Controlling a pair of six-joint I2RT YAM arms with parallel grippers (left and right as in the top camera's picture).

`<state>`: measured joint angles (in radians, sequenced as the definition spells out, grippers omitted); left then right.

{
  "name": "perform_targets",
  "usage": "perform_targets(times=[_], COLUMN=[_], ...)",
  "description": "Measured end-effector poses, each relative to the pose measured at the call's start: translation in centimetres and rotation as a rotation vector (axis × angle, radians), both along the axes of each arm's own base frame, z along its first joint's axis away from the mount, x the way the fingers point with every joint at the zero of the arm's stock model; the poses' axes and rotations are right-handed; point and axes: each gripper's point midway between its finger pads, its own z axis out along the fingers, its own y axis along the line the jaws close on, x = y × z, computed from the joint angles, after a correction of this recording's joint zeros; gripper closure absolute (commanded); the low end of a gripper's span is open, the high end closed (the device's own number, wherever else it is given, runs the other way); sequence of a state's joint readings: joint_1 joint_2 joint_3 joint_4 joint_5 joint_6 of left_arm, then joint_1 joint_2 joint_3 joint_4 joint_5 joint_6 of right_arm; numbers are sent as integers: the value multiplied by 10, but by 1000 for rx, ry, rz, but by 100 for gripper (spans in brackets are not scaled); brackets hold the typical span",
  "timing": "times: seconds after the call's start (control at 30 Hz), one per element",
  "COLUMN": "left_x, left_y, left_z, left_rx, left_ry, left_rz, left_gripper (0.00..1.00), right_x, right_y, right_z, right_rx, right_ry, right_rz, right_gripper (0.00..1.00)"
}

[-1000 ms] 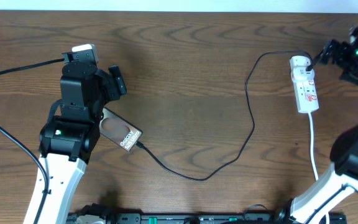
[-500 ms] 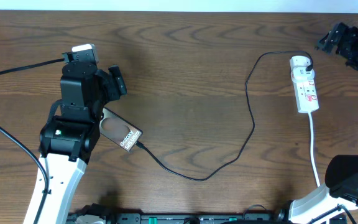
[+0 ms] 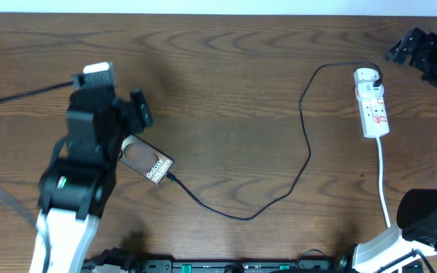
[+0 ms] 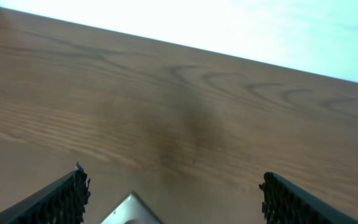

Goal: Plug charger to phone and switch on socket

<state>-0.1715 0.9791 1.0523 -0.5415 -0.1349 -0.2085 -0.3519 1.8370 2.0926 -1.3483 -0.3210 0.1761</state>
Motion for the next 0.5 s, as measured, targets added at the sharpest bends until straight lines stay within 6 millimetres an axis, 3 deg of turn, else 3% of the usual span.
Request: perform_targets(times=[0.1, 0.27, 0.4, 0.5], left_x=[-38, -83, -102, -106], left_y=[6, 14, 18, 22], left_z=[18, 56, 73, 70], left_rx=[-5, -38, -69, -86], left_ry=[-44, -233, -419, -536], left_rz=[-3, -4, -1, 14], left_gripper=[14, 14, 14, 14], right_x=[0, 0, 0, 0], right_y=[0, 0, 0, 0], right_z=[0, 0, 0, 0], right_rx=[0, 0, 0, 1], right_ry=[1, 2, 1, 1], right_rz=[0, 0, 0, 0], right_gripper=[1, 1, 1, 1])
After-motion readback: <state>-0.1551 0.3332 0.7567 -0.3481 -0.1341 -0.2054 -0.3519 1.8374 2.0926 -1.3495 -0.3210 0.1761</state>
